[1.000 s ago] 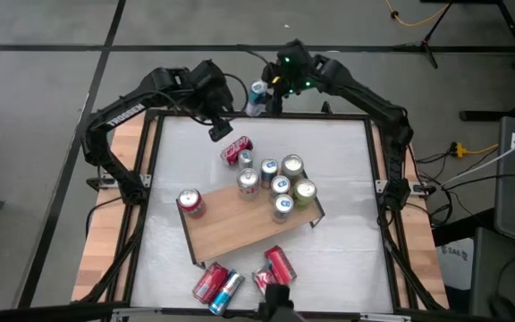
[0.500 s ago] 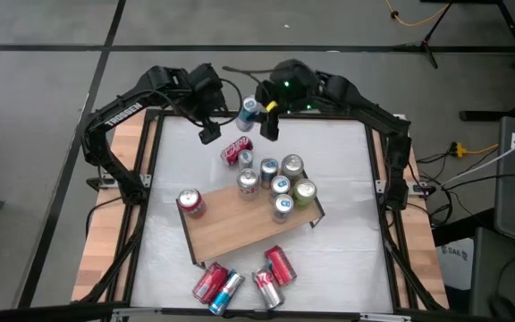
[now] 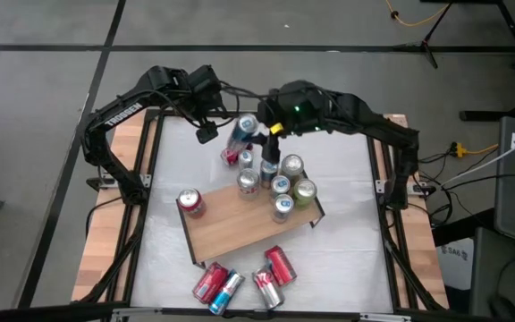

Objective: Place canned beverage on shelf
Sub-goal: Put the blue soda can on the shelf

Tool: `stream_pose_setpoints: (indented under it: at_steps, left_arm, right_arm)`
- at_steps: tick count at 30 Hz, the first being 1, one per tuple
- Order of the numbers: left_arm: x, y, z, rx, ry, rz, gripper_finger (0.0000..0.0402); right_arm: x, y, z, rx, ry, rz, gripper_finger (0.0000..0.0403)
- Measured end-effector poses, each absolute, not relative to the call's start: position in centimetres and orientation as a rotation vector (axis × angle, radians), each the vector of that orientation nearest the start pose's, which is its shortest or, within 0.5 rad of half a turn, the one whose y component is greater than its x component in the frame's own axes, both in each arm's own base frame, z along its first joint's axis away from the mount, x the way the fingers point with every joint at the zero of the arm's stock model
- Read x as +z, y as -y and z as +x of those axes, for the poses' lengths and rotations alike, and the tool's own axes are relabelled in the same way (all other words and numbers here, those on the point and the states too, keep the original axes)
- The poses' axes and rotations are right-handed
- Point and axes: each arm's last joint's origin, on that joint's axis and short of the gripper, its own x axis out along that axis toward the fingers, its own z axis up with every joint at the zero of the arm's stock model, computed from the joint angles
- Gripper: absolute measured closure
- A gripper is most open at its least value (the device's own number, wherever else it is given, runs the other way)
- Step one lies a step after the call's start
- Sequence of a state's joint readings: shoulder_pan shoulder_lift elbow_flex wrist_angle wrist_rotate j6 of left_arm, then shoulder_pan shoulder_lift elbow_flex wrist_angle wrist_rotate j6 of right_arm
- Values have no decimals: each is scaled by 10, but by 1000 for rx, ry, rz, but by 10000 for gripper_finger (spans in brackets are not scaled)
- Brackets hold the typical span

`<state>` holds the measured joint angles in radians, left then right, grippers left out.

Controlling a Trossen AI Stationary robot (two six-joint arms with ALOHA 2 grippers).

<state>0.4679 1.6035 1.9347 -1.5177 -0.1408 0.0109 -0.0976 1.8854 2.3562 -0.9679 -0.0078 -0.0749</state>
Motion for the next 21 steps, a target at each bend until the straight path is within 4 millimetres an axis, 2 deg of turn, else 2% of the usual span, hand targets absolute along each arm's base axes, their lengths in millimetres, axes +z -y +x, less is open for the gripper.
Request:
stream_pose_setpoints:
  at_steps: [12,21]
  left_arm:
    - [414,-129,245,529,-1190,-187,74]
    - [414,-129,245,529,-1189,-187,74]
  right_arm:
    - [482,-35,363,85,-496,51,201]
    - [477,-79,337,146,-656,181,201]
